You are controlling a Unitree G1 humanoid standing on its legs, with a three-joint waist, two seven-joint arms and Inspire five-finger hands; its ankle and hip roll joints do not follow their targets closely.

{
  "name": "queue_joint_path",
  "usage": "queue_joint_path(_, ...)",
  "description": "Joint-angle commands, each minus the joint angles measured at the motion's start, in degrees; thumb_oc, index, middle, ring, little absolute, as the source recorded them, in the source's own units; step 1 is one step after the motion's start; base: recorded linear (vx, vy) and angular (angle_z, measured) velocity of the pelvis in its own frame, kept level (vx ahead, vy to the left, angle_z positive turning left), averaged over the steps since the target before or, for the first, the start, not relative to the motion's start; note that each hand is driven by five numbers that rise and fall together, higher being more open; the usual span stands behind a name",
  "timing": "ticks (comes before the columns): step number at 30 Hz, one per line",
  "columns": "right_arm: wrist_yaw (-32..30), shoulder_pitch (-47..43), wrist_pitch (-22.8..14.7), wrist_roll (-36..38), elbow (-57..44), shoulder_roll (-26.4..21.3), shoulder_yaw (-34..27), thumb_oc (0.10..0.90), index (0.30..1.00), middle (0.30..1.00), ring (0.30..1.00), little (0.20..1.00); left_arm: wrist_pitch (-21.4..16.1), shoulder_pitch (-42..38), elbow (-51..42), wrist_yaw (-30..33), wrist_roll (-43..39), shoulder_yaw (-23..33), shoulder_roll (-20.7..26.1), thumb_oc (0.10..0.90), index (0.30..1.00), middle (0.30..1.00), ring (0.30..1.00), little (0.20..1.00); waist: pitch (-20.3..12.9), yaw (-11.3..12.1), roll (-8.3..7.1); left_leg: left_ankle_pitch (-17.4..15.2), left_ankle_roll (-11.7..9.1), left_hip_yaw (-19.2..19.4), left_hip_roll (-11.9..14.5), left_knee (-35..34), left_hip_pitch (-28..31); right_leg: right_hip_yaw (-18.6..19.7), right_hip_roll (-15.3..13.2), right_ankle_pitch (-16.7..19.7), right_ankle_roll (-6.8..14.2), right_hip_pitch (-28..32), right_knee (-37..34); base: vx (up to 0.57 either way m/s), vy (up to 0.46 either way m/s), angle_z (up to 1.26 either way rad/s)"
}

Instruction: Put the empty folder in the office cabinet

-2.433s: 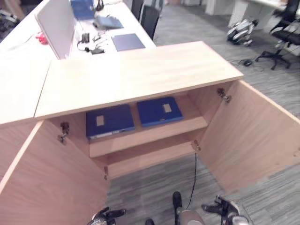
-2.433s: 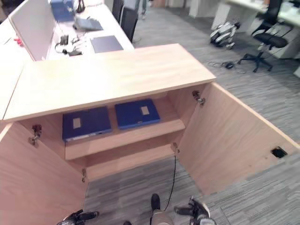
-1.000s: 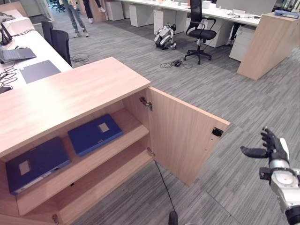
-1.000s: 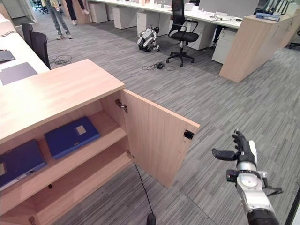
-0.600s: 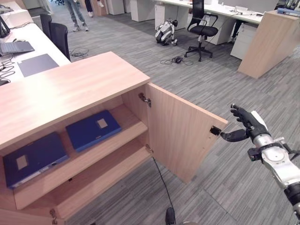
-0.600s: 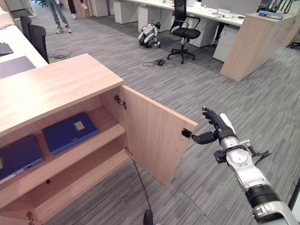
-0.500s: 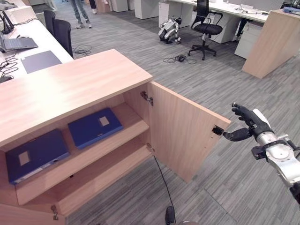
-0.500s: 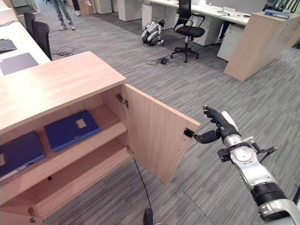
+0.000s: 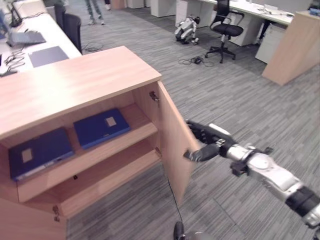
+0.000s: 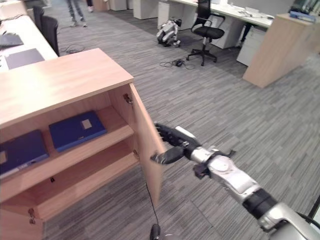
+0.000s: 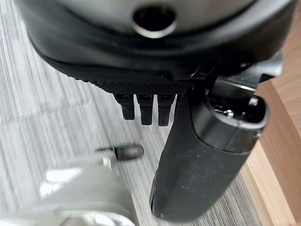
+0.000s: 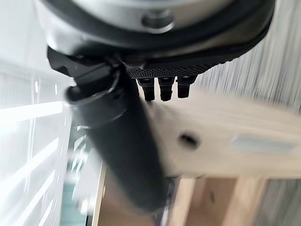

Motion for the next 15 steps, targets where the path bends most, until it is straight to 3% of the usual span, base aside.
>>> queue_joint_path(1,6.89,-7.68,-5.35,2.46,-3.45,15.28,2.89,0.8,0.9,0.9,0.9,0.9,-2.07,-0.51,-1.51,1.14,2.09,-3.39,3.37,0.8,0.9,0.9,0.9,0.9,-0.57,5.61,-2.14,-2.11,2.26,1.57,-4.27,1.03,1.77,3.27,-5.18,-2.51,6.13,6.21,-4.2,-0.06,0.071,0.3)
queue_joint_path(2,6.9,-7.9,-5.09,2.4,-2.03,18.18,3.7,0.8,0.9,0.9,0.9,0.9,-2.19,-0.49,-1.87,0.96,2.12,-3.85,3.19,0.8,0.9,0.9,0.9,0.9,-0.52,6.29,-2.35,-2.23,2.44,1.26,-4.45,1.09,1.68,3.06,-5.42,-2.37,6.19,6.21,-4.18,-0.04,0.059,0.18)
queue_joint_path(3,6.9,-7.9,-5.09,2.4,-2.02,18.19,3.7,0.8,0.9,0.9,0.9,0.9,-2.19,-0.49,-1.87,0.96,2.12,-3.84,3.2,0.8,0.9,0.9,0.9,0.9,-0.57,6.27,-2.36,-2.22,2.44,1.26,-4.46,1.09,1.63,3.05,-5.43,-2.37,6.19,6.16,-4.18,-0.06,0.082,0.13)
queue_joint_path(6,6.79,-8.94,-4.47,2.03,2.53,25.84,4.95,0.8,0.9,0.9,0.9,0.9,-2.53,-0.38,-2.51,0.89,2.09,-5.11,3.08,0.8,0.9,0.9,0.9,0.9,-0.17,9.2,-3.2,-2.57,3.55,-0.61,-5.88,0.94,0.88,2.08,-6.69,-1.48,6.98,5.92,-3.94,-0.09,0.121,0.12)
queue_joint_path(9,6.87,-8.75,-4.41,2.3,2.75,26.26,4.96,0.8,0.9,0.9,0.9,0.9,-2.59,-0.22,-2.58,0.79,2.32,-5.19,3.21,0.8,0.9,0.9,0.9,0.9,-0.12,9.66,-3.35,-2.57,3.77,-1.09,-6.21,0.87,0.61,1.71,-7.05,-1.27,7.12,5.78,-3.89,-0.06,0.094,0.29)
queue_joint_path(12,7.38,-5.72,-3.36,6.74,5.0,29.39,4.75,0.8,0.9,0.9,0.9,0.9,-3.39,0.79,-2.75,1.01,2.38,-5.2,2.78,0.8,0.9,0.9,0.9,0.9,0.91,12.29,-3.1,-2.64,5.14,-4.06,-8.44,0.67,-0.79,-0.3,-9.57,0.14,8.19,5.19,-3.63,-0.11,0.188,0.17)
queue_joint_path(15,7.59,-4.12,-2.93,8.11,5.81,30.62,4.64,0.8,0.9,0.9,0.9,0.9,-3.59,0.97,-2.64,1.04,1.79,-4.89,2.56,0.8,0.9,0.9,0.9,0.9,1.1,13.38,-3.07,-2.46,5.78,-5.53,-9.66,0.6,-1.68,-1.16,-10.77,0.85,8.66,4.75,-3.6,-0.07,0.129,0.26)
